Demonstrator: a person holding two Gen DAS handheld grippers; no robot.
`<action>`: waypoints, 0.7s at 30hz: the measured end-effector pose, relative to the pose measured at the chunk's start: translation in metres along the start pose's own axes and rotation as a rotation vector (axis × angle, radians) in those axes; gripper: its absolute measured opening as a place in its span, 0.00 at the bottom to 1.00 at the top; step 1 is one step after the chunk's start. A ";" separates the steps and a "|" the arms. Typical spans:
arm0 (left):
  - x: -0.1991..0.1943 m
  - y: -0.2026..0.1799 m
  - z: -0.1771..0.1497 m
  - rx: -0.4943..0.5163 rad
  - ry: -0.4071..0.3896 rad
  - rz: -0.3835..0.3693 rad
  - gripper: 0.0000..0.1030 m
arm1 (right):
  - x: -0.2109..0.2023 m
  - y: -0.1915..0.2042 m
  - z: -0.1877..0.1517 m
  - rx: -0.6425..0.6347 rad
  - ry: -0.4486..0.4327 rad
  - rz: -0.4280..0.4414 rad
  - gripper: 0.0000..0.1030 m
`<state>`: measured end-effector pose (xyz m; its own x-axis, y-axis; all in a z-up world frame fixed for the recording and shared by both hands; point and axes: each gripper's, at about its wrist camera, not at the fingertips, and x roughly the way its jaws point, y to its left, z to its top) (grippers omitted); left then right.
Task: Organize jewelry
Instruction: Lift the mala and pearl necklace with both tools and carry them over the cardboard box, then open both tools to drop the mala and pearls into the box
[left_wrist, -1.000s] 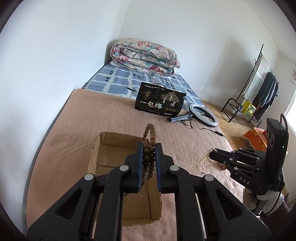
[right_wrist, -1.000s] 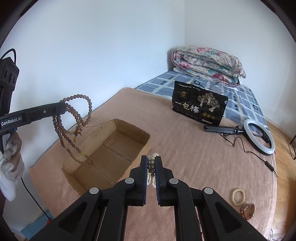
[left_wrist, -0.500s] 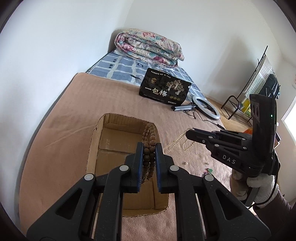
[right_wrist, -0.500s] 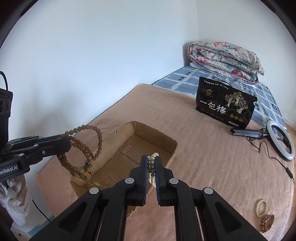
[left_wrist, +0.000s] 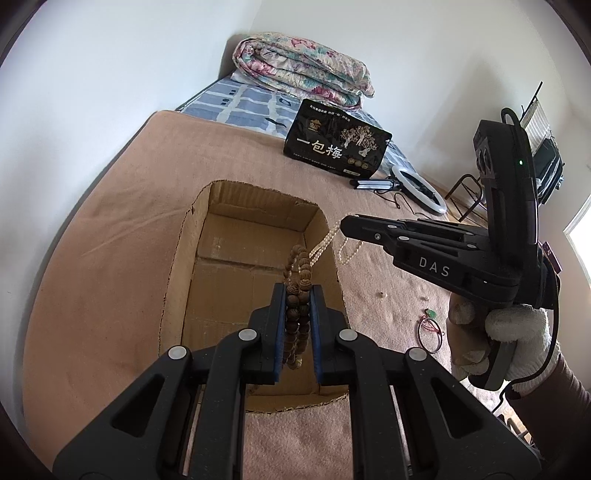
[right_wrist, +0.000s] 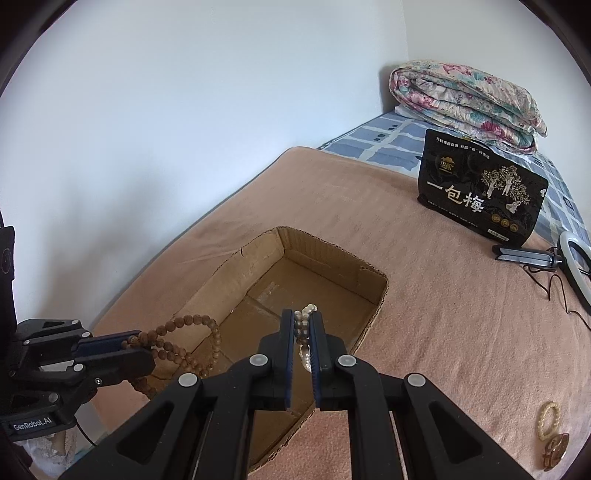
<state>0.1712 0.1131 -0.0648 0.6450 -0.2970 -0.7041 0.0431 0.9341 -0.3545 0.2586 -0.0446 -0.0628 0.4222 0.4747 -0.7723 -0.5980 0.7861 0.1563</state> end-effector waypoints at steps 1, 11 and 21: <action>0.001 0.001 -0.002 -0.002 0.004 0.001 0.10 | 0.002 0.000 -0.001 0.001 0.004 0.000 0.05; 0.004 0.003 -0.008 -0.001 0.035 -0.012 0.10 | 0.007 0.001 -0.002 -0.001 0.004 0.002 0.32; 0.005 -0.008 -0.011 0.068 0.005 0.074 0.56 | -0.008 0.001 0.000 -0.006 -0.041 -0.039 0.85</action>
<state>0.1653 0.1020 -0.0724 0.6448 -0.2274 -0.7298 0.0471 0.9647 -0.2590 0.2544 -0.0474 -0.0567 0.4728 0.4592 -0.7520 -0.5843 0.8023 0.1225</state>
